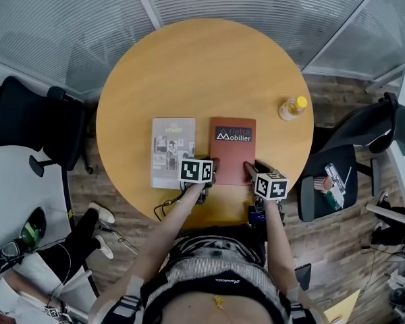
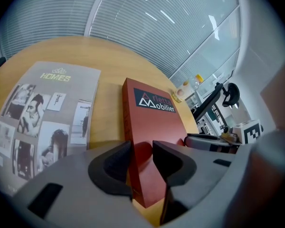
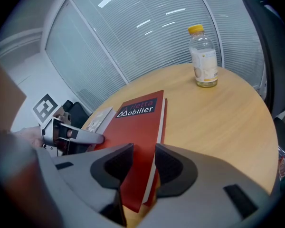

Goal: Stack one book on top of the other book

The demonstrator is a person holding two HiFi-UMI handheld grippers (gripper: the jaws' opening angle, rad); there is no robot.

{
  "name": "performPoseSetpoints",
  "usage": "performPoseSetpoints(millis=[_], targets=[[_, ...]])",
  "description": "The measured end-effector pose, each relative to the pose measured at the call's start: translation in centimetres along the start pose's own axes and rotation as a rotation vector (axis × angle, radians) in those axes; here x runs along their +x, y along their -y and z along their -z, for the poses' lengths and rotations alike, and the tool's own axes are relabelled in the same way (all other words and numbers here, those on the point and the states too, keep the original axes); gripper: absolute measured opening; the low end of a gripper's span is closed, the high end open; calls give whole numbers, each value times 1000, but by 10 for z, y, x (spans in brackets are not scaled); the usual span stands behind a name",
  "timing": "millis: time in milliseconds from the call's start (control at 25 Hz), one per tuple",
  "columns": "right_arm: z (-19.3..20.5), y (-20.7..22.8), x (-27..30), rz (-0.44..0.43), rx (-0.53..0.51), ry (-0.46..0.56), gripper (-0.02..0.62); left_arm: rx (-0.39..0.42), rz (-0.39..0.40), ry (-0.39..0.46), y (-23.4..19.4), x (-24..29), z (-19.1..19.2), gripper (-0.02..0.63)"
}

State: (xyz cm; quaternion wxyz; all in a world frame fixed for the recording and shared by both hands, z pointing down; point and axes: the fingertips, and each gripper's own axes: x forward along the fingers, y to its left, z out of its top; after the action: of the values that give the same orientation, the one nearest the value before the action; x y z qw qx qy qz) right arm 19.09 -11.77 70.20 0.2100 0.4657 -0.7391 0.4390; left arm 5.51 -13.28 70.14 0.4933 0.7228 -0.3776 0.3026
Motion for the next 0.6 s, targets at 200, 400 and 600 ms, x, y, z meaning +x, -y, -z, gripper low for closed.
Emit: performPoseSetpoints(millis=[200,400,600], targets=[[-1,-1,-3,24,-15,-13,152,-2,-10,0,2,-2,2,147],[-1,-3,-6,22,1,-14,152,-12,-12,7,3,-5,3,147],[-2,-5,-13,44,-12,-1,152,-2,-13,18,9,-11,3,146]])
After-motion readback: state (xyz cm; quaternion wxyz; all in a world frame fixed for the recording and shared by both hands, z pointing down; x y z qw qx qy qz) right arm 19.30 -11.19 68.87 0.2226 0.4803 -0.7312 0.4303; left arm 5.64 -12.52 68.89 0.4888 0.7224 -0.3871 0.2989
